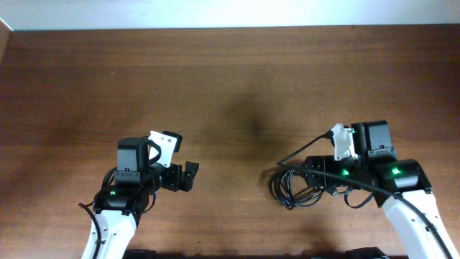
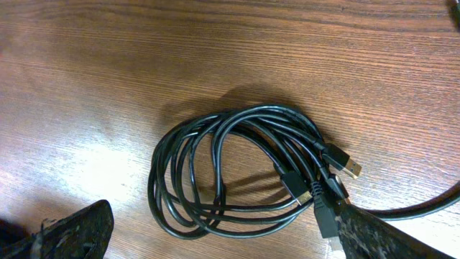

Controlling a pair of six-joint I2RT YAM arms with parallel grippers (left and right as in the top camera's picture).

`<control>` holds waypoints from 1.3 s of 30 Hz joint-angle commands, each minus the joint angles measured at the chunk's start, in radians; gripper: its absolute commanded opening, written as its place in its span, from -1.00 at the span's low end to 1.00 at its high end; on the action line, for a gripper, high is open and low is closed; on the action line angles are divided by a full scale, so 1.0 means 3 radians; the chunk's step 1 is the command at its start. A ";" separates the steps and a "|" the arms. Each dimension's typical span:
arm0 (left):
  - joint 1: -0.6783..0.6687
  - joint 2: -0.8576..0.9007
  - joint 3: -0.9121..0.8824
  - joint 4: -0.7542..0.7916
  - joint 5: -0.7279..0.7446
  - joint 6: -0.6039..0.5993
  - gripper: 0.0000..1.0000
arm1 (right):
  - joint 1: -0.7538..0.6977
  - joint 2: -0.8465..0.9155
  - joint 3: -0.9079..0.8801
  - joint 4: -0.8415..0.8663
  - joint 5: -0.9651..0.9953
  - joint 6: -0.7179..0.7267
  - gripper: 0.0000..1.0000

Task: Untangle cables
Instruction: 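Grasp the black cable bundle with the right gripper and lift it toward the left gripper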

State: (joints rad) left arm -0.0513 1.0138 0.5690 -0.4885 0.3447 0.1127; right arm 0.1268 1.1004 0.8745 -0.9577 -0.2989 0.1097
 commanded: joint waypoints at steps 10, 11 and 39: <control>-0.0010 0.0005 0.0064 0.0004 0.0051 0.0056 0.98 | -0.0010 0.0001 0.0056 0.0103 -0.0559 0.0037 0.98; -0.0010 0.0005 0.0064 0.0003 0.0051 0.0056 0.98 | -0.0010 0.0001 0.0056 0.0108 -0.0635 0.0036 0.98; -0.0010 0.0005 0.0064 -0.0011 0.0047 0.0056 0.98 | 0.0842 0.1601 0.0169 0.0312 -0.1176 -0.0100 -0.93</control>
State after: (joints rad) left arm -0.0513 1.0138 0.5690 -0.4896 0.3447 0.1127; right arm 0.3767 1.5875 0.8753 -0.8440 -0.5644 0.0822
